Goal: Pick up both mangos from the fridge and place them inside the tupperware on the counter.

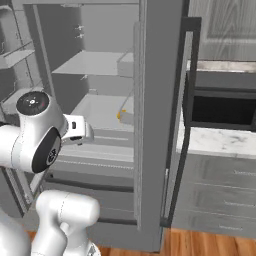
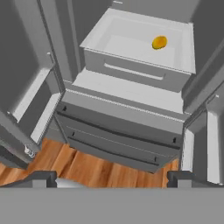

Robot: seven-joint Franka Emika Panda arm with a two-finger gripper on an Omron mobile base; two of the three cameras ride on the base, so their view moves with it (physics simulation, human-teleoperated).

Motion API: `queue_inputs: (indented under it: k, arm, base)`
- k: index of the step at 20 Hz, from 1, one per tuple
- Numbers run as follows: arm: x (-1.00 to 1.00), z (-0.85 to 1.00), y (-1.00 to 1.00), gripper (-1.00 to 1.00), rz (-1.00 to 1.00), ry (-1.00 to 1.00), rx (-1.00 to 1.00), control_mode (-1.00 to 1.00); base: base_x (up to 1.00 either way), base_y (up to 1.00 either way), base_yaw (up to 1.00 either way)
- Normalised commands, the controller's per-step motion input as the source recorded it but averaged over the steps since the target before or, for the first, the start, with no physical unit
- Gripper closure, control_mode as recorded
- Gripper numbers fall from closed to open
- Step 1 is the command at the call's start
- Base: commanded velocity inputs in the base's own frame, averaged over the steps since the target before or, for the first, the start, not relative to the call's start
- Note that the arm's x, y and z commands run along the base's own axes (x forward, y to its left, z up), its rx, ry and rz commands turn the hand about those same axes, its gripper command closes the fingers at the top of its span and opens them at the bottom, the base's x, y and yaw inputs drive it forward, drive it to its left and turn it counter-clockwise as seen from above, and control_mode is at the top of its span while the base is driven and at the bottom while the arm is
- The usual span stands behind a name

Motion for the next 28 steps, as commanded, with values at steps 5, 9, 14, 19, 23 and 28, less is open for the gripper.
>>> queue_inputs:
  k: [5,9,14,19,23,28]
  arm:
    - [0.00,0.00,0.00,-1.00,0.00,0.00,0.00,1.00]
    - [0.00,0.00,0.00,-1.00,0.00,0.00,0.00,1.00]
    - [0.08,-0.45,0.00,-1.00,-0.04,0.03,0.00,-1.00]
    - [0.45,-0.49,0.00,-1.00,-0.14,0.01,0.00,-1.00]
    - [0.22,-0.21,0.00,-1.00,-0.21,-0.01,0.01,-1.00]
    - [0.26,-0.03,0.00,-1.00,-0.26,0.00,0.09,-1.00]
  base:
    - [0.59,0.04,-0.03]
    - [0.55,0.02,-0.04]
    - [0.07,0.00,-0.02]
    - [0.00,0.00,0.00]
    - [0.00,0.00,0.00]
    - [0.00,0.00,0.00]
